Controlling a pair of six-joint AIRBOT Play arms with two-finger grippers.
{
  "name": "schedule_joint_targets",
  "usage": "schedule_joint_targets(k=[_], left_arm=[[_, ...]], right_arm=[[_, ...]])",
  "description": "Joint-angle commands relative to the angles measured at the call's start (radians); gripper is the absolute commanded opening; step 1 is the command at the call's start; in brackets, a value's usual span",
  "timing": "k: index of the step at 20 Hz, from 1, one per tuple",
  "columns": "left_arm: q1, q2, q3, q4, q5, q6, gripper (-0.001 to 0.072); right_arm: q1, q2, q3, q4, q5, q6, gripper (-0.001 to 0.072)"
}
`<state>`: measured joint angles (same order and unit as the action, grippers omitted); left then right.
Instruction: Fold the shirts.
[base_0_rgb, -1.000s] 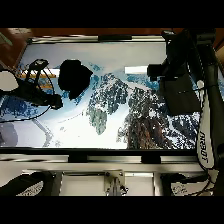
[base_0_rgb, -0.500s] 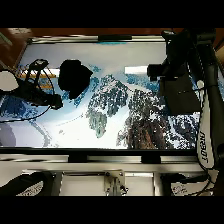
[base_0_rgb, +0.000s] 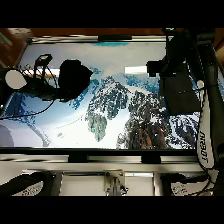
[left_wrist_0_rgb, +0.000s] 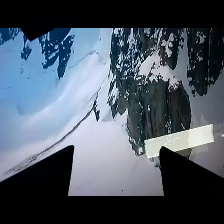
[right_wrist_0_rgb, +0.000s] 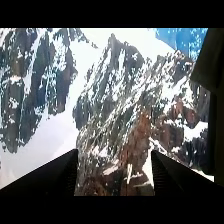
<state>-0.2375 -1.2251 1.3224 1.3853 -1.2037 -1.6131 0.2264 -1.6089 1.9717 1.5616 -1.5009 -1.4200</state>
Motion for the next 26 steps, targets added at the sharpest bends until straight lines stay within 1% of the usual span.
schedule_joint_targets(k=[1,3,4,6,9,12,13,16,17,18,19,20,21,22,23,24,26], left_arm=[[0.018,-0.101,0.029,-0.024,0.182,-0.033,0.0605],[0.059,-0.238,0.131,-0.004,0.215,-0.041,0.0609],[0.078,-0.319,0.197,0.007,0.228,-0.022,0.0614],[0.1,-0.472,0.313,0.037,0.227,-0.003,0.0613],[0.108,-0.639,0.402,0.044,0.229,0.015,0.0612],[0.106,-0.706,0.411,0.051,0.284,0.022,0.0612],[0.106,-0.715,0.411,0.051,0.294,0.034,0.0604],[0.108,-0.733,0.411,0.076,0.307,0.033,0.0599],[0.11,-0.734,0.411,0.084,0.307,0.034,0.0501],[0.112,-0.734,0.411,0.085,0.307,0.034,0.0336],[0.114,-0.734,0.411,0.084,0.306,0.033,0.0229],[0.114,-0.733,0.411,0.083,0.298,0.033,0.0064],[0.114,-0.728,0.411,0.079,0.28,0.033,0.003],[0.114,-0.716,0.414,0.073,0.252,0.034,0.0029],[0.113,-0.698,0.424,0.074,0.214,0.035,0.0028],[0.111,-0.666,0.443,0.073,0.17,0.069,0.0028],[0.09,-0.548,0.473,0.074,0.13,0.154,0.0027]], right_arm=[[0.001,-0.001,0.0,0.003,0.101,0.0,0.0564],[0.001,-0.001,0.0,0.003,0.151,0.0,0.0564],[0.001,-0.001,0.0,0.003,0.159,0.0,0.0564],[0.001,-0.003,0.0,0.004,0.158,0.0,0.0564],[0.001,-0.003,0.0,0.003,0.151,0.0,0.0564],[0.001,-0.003,0.0,0.004,0.13,0.0,0.0564],[0.001,-0.003,0.0,0.004,0.118,-0.001,0.0564],[0.001,-0.003,0.0,0.014,0.084,-0.004,0.0564],[0.001,-0.003,0.0,0.028,0.077,-0.003,0.0564],[0.001,-0.003,0.0,0.047,0.069,-0.004,0.0564],[0.001,-0.003,0.0,0.065,0.061,-0.004,0.0564],[0.001,-0.003,0.0,0.079,0.056,-0.004,0.0564],[0.001,-0.003,0.0,0.082,0.052,-0.007,0.0564],[0.001,-0.003,0.0,0.081,0.045,-0.032,0.0563],[0.001,-0.002,0.0,0.079,0.026,-0.085,0.0563],[0.001,-0.002,0.0,0.066,0.012,-0.15,0.0563],[0.001,0.014,0.001,-0.019,-0.019,-0.171,0.0563]])
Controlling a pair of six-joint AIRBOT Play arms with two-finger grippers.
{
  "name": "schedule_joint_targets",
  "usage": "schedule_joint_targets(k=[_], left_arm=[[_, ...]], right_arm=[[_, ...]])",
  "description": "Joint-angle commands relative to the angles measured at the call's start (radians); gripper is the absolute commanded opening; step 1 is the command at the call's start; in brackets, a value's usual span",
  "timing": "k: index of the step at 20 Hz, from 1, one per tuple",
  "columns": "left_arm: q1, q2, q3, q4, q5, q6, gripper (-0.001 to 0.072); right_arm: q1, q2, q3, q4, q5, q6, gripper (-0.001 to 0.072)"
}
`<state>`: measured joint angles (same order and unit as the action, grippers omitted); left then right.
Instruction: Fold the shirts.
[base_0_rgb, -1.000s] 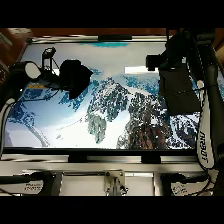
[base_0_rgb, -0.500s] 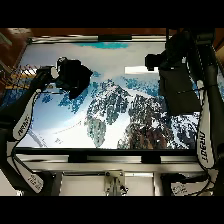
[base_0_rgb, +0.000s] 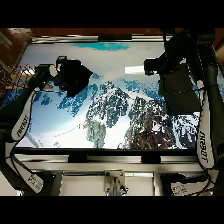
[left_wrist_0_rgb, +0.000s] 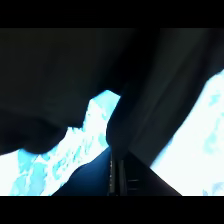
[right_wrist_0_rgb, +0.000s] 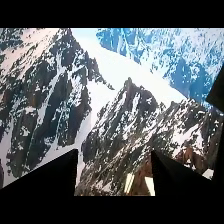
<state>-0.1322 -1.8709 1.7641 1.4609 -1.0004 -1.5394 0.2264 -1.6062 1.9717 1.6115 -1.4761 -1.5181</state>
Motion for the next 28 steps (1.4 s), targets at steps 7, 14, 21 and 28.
schedule_joint_targets(k=[7,14,21,28], left_arm=[[-0.234,0.671,0.029,-0.029,-0.222,0.113,0.0028],[-0.653,0.751,-0.226,-0.058,-0.212,-0.14,0.0028],[-0.772,0.668,-0.417,0.003,-0.06,-0.331,0.072],[-0.203,0.708,-0.414,0.077,-0.317,-0.19,0.072]], right_arm=[[0.001,0.336,0.001,-0.279,-0.055,-0.055,0.0563],[0.001,0.597,0.001,-0.194,-0.078,0.011,0.0563],[0.001,0.565,-0.003,-0.164,-0.299,-0.005,0.0565],[0.001,0.516,-0.433,0.001,-0.218,-0.028,0.0665]])
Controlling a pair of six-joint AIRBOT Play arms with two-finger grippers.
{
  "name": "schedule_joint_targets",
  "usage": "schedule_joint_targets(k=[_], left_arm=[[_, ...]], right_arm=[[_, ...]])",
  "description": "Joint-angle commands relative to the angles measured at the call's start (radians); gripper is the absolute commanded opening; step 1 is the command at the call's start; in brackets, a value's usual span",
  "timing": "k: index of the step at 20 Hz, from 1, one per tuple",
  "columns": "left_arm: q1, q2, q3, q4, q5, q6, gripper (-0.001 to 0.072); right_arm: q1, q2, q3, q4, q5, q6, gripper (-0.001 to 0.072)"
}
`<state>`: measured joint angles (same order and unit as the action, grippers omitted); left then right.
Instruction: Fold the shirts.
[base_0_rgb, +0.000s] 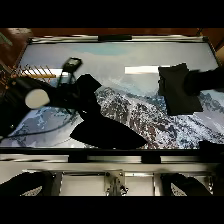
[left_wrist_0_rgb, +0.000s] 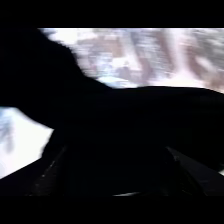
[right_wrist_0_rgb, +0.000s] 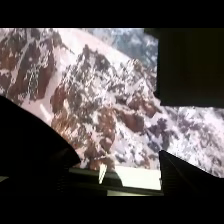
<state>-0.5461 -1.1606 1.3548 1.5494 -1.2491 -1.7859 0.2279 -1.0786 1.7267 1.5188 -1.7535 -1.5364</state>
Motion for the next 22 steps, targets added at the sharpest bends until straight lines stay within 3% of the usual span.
schedule_joint_targets(k=[1,6,12,19,20,21,22], left_arm=[[0.284,-0.019,-0.005,-0.058,-0.064,0.074,0.072],[0.513,-0.204,-0.005,-0.262,-0.035,0.127,0.072],[0.507,-0.456,-0.005,-0.361,0.092,0.128,0.072],[0.475,-0.55,-0.004,-0.379,0.162,0.157,0.072],[0.472,-0.558,-0.004,-0.381,0.17,0.161,0.0686],[0.472,-0.566,-0.004,-0.38,0.18,0.162,0.0515],[0.472,-0.569,-0.004,-0.381,0.189,0.162,0.0392]], right_arm=[[0.0,-0.011,-0.283,0.139,0.112,-0.016,0.0665],[-0.001,-0.017,-0.568,0.211,0.353,-0.021,0.0665],[0.0,-0.132,-0.592,0.227,0.402,-0.021,0.0665],[0.0,-0.292,-0.592,0.292,0.446,-0.073,0.0665],[0.0,-0.292,-0.592,0.312,0.448,-0.081,0.0665],[0.0,-0.292,-0.592,0.313,0.446,-0.1,0.0665],[0.0,-0.292,-0.592,0.311,0.441,-0.124,0.0665]])
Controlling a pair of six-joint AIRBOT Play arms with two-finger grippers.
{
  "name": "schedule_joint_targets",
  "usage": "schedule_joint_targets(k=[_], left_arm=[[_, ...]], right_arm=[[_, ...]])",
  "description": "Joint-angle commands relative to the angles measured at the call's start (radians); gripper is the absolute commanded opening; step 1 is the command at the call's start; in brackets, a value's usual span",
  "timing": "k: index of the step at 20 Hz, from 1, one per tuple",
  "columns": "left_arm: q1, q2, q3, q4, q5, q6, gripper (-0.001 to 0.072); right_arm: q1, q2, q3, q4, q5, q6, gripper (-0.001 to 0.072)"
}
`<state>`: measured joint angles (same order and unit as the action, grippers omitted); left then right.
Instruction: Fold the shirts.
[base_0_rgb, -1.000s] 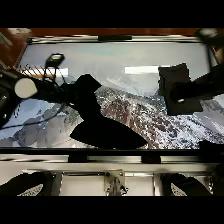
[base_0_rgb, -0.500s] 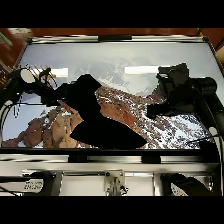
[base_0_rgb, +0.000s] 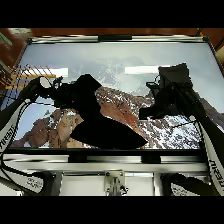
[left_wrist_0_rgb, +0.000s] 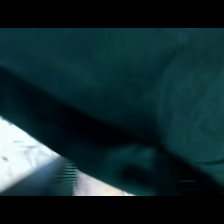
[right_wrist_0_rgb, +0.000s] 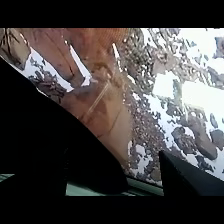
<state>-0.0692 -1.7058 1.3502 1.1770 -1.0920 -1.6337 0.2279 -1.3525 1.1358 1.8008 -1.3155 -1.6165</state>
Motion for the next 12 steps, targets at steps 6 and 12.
schedule_joint_targets(k=[6,12], left_arm=[[-0.002,0.002,0.097,-0.008,0.034,0.099,0.0029],[-0.009,0.027,0.151,-0.009,0.034,0.105,0.0029]], right_arm=[[0.0,-0.018,-0.061,-0.122,-0.055,-0.111,0.0665],[0.027,-0.051,-0.182,0.159,-0.002,-0.221,0.0665]])
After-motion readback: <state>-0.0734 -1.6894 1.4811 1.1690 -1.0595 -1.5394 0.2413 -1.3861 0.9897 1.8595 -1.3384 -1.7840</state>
